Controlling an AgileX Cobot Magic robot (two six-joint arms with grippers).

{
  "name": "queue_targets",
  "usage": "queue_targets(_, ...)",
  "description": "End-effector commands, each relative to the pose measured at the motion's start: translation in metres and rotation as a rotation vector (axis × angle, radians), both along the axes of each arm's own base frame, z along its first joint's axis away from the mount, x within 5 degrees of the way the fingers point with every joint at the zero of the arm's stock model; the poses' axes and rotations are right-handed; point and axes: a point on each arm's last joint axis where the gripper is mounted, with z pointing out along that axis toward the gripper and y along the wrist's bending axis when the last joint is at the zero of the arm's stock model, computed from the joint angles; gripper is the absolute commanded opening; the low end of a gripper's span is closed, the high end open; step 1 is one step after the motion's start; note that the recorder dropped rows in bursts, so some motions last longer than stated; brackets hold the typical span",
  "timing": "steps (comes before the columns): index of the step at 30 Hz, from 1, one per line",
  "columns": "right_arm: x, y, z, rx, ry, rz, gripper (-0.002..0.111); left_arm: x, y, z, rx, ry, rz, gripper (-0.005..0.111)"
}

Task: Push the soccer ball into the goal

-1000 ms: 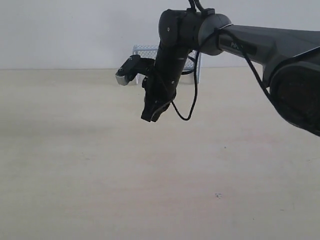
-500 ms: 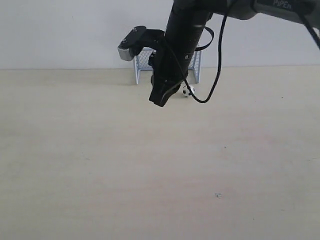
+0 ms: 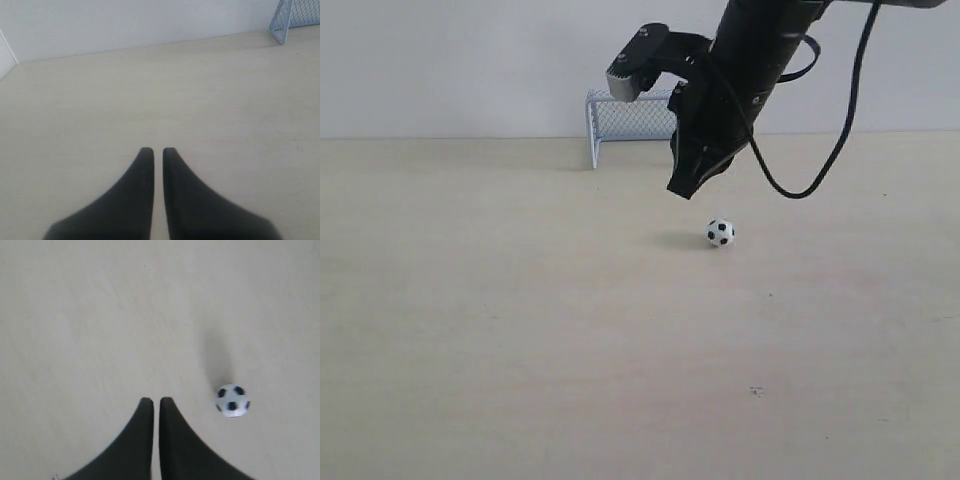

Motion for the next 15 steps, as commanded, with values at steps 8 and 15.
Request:
queue_targets(8,-0.005,-0.024,0.039,0.048,-0.084,-0.055,0.0,0.0,-0.001,0.001,-0.008,-0.003,-0.006,0.006)
queue_targets(15,-0.01,-0.029,0.053,0.073,-0.114,-0.063,0.0,0.0,-0.001,0.001,-0.008,-0.003,-0.006,0.006)
